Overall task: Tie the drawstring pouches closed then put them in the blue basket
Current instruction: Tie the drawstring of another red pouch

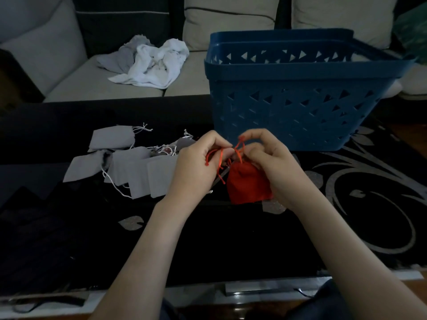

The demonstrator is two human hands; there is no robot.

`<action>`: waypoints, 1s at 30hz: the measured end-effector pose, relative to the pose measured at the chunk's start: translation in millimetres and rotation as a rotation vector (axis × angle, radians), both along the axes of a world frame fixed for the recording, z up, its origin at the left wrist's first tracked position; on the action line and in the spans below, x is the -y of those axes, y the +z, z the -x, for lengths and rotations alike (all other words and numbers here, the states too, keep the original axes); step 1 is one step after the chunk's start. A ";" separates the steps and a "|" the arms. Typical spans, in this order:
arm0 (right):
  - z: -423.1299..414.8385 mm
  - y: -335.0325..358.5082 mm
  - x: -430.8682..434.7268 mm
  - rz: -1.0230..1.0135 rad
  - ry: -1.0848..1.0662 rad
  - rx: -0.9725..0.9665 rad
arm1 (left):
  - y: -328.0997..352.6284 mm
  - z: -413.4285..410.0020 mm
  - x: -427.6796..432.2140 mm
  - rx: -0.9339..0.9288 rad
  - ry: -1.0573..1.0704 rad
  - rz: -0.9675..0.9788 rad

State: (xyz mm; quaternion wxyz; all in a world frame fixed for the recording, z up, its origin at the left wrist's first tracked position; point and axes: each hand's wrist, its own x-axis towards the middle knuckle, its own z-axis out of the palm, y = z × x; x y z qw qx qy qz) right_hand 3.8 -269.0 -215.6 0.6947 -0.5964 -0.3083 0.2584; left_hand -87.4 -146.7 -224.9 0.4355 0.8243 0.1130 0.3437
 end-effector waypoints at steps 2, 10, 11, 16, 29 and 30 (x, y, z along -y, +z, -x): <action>-0.3 0.6 2.1 0.002 0.075 0.029 | 0.6 0.6 0.0 -0.002 -0.011 0.004; -1.1 -3.9 -0.3 -0.002 -0.085 -0.023 | 4.6 1.1 4.4 0.003 -0.045 0.096; -1.2 -4.1 -0.5 -0.048 -0.082 -0.092 | 5.1 1.0 4.4 0.004 -0.034 0.123; -10.0 1.6 0.2 -0.352 -0.024 -0.382 | 4.1 0.0 -2.6 0.005 0.092 0.212; -18.0 7.6 12.2 -0.206 0.012 -0.033 | 16.4 8.2 -10.6 -0.049 -0.015 0.805; -18.8 7.0 14.0 -0.173 0.003 -0.014 | 18.9 8.8 -10.2 -0.013 -0.032 0.853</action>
